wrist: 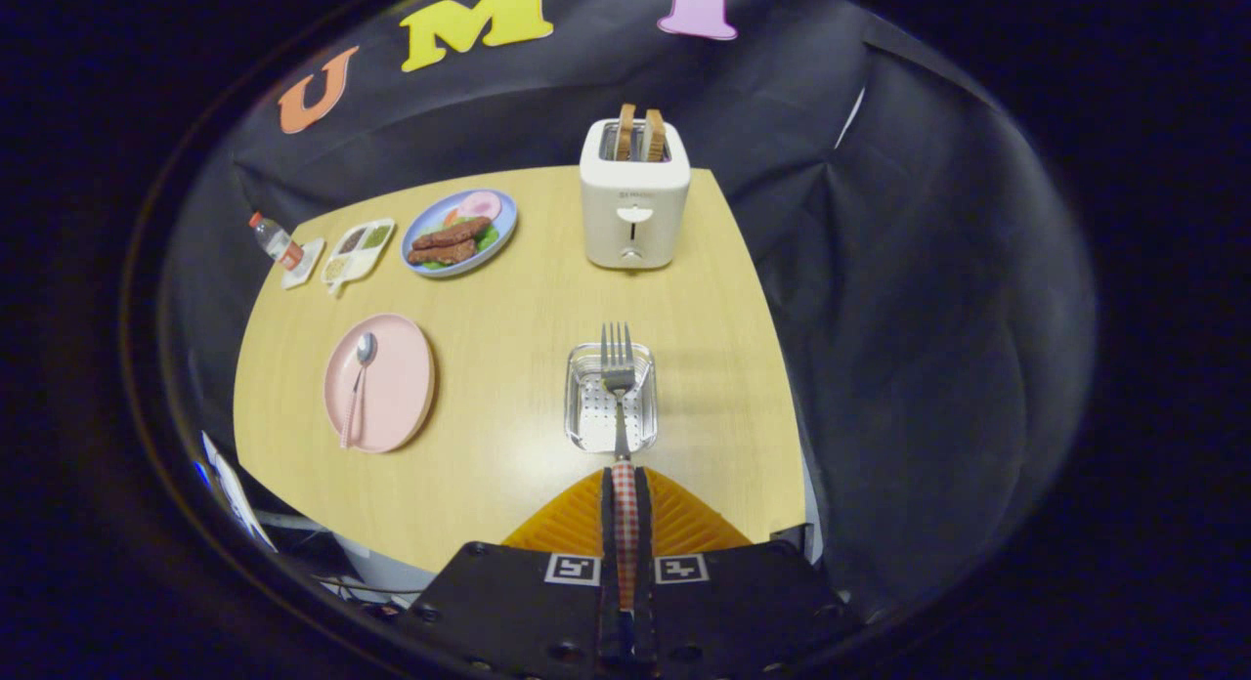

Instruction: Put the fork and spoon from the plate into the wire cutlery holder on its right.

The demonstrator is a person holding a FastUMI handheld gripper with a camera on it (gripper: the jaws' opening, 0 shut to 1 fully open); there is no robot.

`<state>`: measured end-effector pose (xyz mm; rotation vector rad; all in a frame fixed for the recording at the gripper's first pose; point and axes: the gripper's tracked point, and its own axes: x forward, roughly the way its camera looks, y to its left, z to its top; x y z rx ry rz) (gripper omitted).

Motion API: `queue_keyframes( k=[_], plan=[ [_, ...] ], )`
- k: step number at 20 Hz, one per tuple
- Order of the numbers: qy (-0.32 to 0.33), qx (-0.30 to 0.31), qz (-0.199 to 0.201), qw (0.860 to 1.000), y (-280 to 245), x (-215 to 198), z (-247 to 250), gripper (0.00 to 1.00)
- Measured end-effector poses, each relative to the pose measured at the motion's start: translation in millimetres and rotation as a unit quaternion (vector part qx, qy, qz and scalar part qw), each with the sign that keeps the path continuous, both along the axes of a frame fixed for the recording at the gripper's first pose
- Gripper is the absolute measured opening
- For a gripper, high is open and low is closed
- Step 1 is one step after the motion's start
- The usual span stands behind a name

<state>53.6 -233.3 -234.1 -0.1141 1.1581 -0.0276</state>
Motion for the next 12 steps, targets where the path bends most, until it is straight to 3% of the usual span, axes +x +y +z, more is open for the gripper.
queue_keyframes(
  k=[3, 8, 12],
  plan=[
    [0.06, -0.002, 0.005, 0.998, 0, -2, -10, 0.05],
    [0.158, 0.019, -0.028, 0.987, 0, -2, -31, 0.05],
    [0.186, 0.02, -0.03, 0.982, -5, 14, -42, 0.08]
  ],
)
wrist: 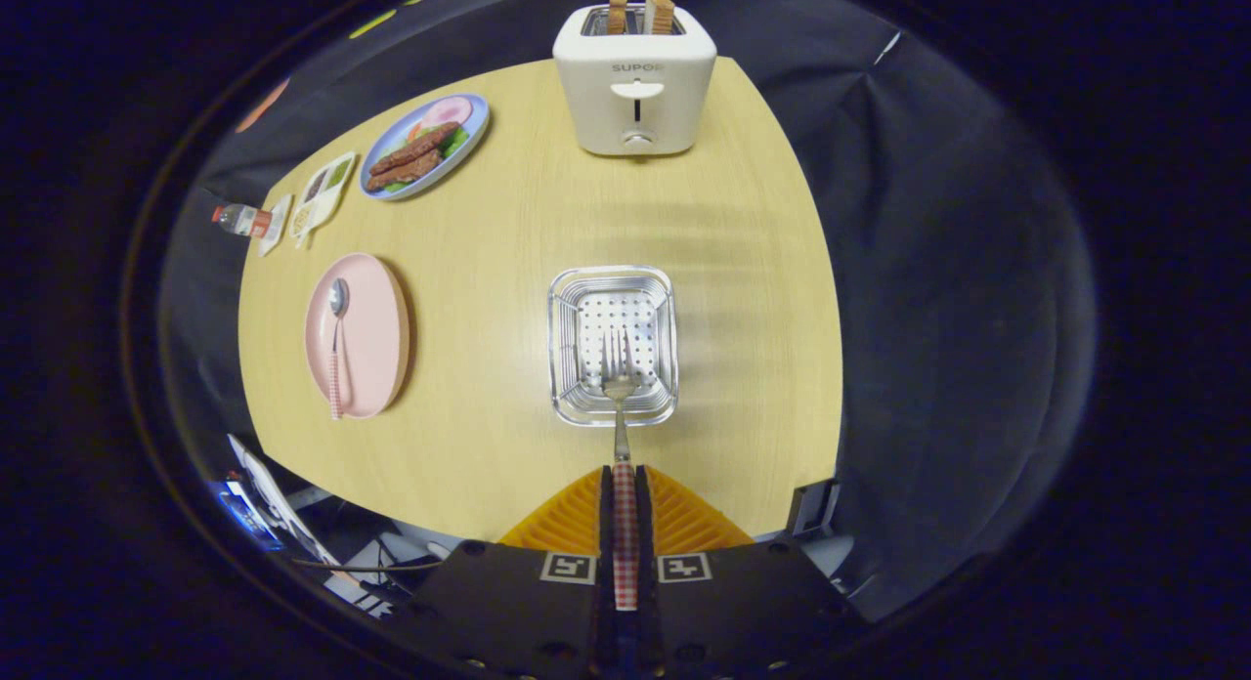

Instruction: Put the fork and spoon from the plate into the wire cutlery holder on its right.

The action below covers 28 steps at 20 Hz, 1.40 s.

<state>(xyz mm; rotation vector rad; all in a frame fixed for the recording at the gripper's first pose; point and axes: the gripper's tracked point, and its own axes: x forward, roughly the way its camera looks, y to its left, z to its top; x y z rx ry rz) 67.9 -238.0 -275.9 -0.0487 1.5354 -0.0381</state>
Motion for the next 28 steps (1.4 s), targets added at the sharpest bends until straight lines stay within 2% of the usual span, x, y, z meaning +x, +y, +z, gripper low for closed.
queue_keyframes(
  k=[7, 9, 13, 17, 20, 23, 25, 28],
  plan=[
    [0.018, 0.002, 0.008, 1.0, 6, 26, -12, 0.08],
    [0.005, 0.004, 0.005, 1.0, 9, 35, -13, 0.12],
    [-0.038, -0.009, 0.005, 0.999, 7, 50, -4, 0.13],
    [-0.081, -0.002, 0.004, 0.997, 21, 54, 7, 0.35],
    [-0.133, 0.013, 0.012, 0.991, 47, 59, 17, 0.57],
    [-0.193, 0.033, 0.032, 0.98, 86, 63, 26, 0.85],
    [-0.229, 0.028, 0.053, 0.972, 109, 64, 27, 0.97],
    [-0.27, 0.02, 0.084, 0.959, 146, 65, 27, 0.98]
  ],
)
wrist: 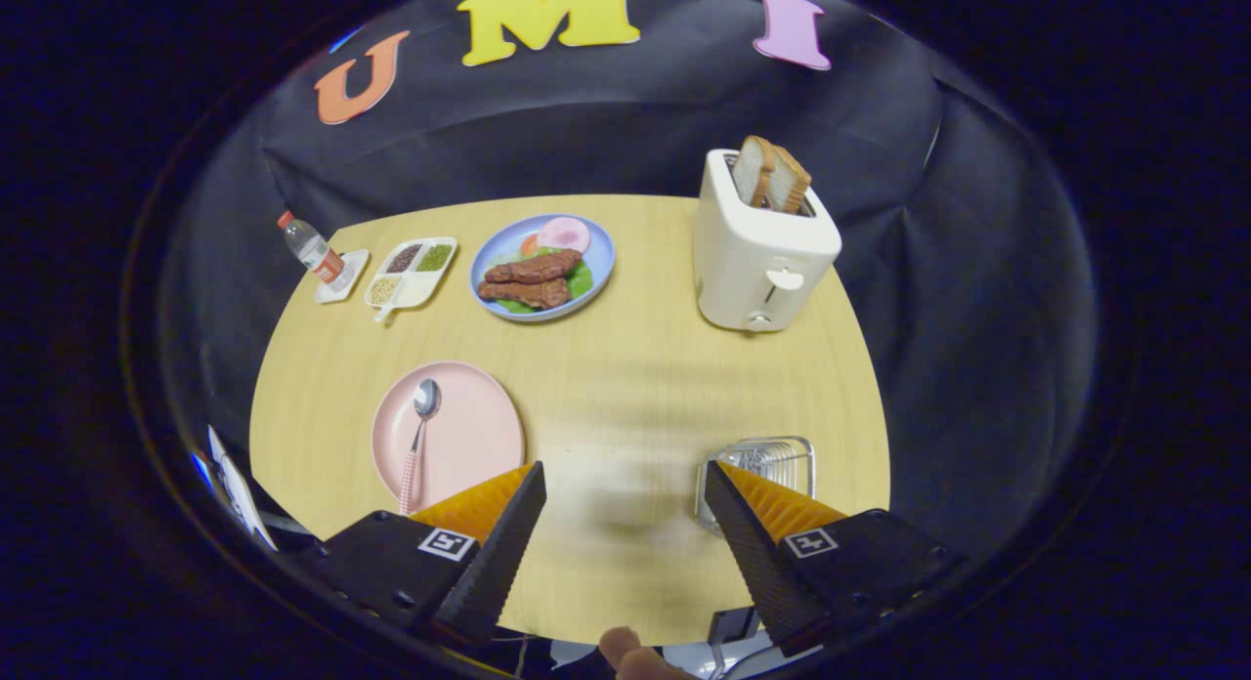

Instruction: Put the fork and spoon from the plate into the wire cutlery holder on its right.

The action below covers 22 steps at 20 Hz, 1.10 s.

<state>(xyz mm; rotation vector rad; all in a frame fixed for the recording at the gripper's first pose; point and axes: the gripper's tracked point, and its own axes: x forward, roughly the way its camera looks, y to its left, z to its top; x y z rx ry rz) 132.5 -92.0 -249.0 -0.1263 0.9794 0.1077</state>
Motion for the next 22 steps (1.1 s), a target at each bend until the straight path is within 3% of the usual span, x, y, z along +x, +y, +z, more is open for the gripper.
queue_keyframes(
  k=[10, 20, 22],
  plan=[
    [-0.049, 0.042, 0.049, 0.997, 130, -20, -52, 0.98],
    [-0.017, 0.08, 0.019, 0.996, 194, -38, -114, 0.94],
    [-0.02, 0.075, 0.012, 0.997, 199, -37, -122, 0.85]
  ],
)
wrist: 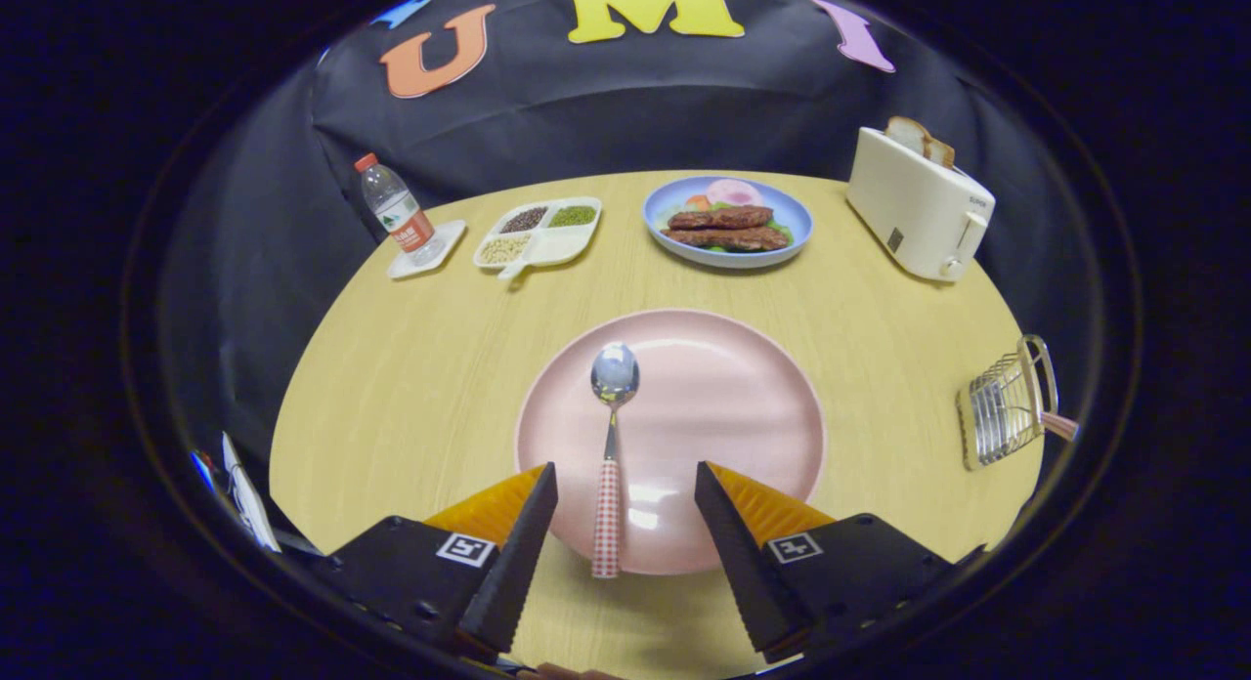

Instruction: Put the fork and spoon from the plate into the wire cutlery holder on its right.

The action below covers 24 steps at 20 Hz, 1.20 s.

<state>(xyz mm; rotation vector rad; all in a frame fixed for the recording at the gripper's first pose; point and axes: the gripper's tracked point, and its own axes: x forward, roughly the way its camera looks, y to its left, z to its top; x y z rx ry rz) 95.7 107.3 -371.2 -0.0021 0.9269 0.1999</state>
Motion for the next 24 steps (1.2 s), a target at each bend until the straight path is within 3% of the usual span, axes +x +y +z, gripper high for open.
queue_keyframes(
  k=[3, 9, 10, 11, 14, 15, 17, 24],
  plan=[
    [0.014, 0.009, -0.01, 1.0, 10, -4, -16, 0.77],
    [0.014, -0.019, -0.025, 0.999, 14, 4, -31, 0.52],
    [0.018, -0.032, -0.033, 0.999, 9, 7, -34, 0.43],
    [0.024, -0.028, -0.032, 0.999, 14, 7, -36, 0.26],
    [0.027, -0.031, -0.032, 0.999, 16, 16, -41, 0.23],
    [0.028, -0.036, -0.037, 0.998, 16, 10, -40, 0.1],
    [0.029, -0.039, -0.04, 0.998, 14, 9, -39, 0.06],
    [0.017, -0.031, -0.016, 0.999, 1, -11, 13, 0.06]
  ],
)
